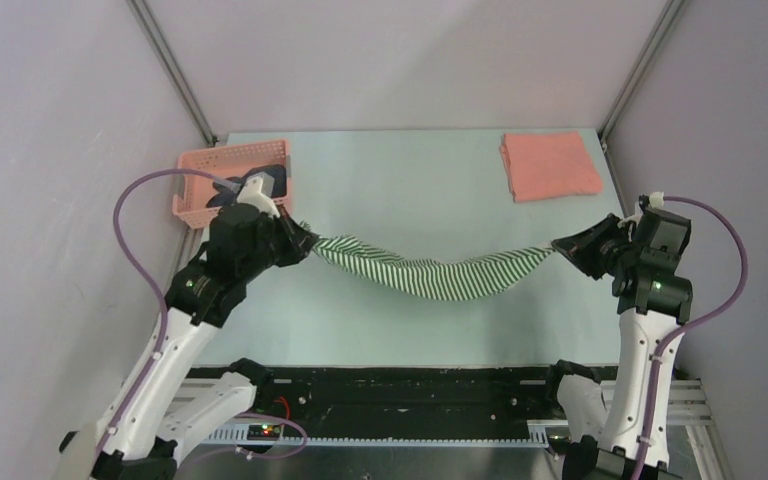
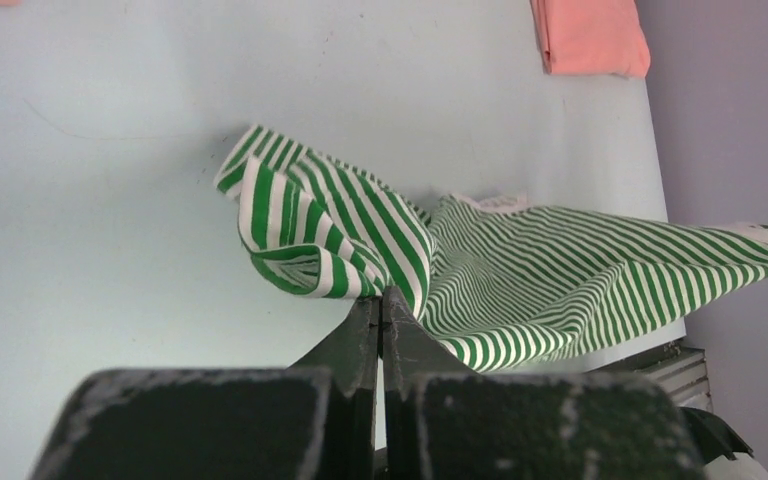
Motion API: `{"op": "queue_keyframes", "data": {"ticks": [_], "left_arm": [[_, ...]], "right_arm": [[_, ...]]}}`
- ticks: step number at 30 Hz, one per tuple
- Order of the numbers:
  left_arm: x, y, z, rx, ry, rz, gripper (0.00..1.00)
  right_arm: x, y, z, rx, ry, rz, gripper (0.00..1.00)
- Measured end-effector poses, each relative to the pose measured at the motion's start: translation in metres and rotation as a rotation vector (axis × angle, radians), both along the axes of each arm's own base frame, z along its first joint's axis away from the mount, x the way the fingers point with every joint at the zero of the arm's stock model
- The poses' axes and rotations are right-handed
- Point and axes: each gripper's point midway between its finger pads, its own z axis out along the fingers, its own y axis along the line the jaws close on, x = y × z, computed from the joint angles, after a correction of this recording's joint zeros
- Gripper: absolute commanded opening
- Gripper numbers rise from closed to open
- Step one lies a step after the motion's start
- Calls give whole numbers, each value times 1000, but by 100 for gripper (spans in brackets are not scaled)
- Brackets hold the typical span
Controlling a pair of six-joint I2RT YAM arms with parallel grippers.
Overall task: Fold and stack the mixed laundry pile
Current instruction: Flatten out the tank top at the center of the board.
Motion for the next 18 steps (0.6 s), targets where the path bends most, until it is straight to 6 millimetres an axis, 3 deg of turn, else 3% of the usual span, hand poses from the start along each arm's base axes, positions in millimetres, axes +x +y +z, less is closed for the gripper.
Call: {"op": "queue_keyframes", "data": {"ticks": [4, 8, 14, 16, 18], "left_arm": [[-6, 8, -2, 21, -2, 22, 0], [15, 6, -28, 109, 99, 32, 0], [103, -26, -85, 238, 297, 1, 3], [136, -39, -99, 248, 333, -17, 12], [172, -50, -109, 241, 335, -30, 31]], "right_arm": [[-9, 1, 2, -18, -7, -4, 3], [3, -5, 0, -30, -11, -12, 5], [62, -28, -34, -27, 41, -39, 11], [88, -35, -57, -10, 85, -46, 17], [108, -41, -86, 10, 149, -52, 25]]}}
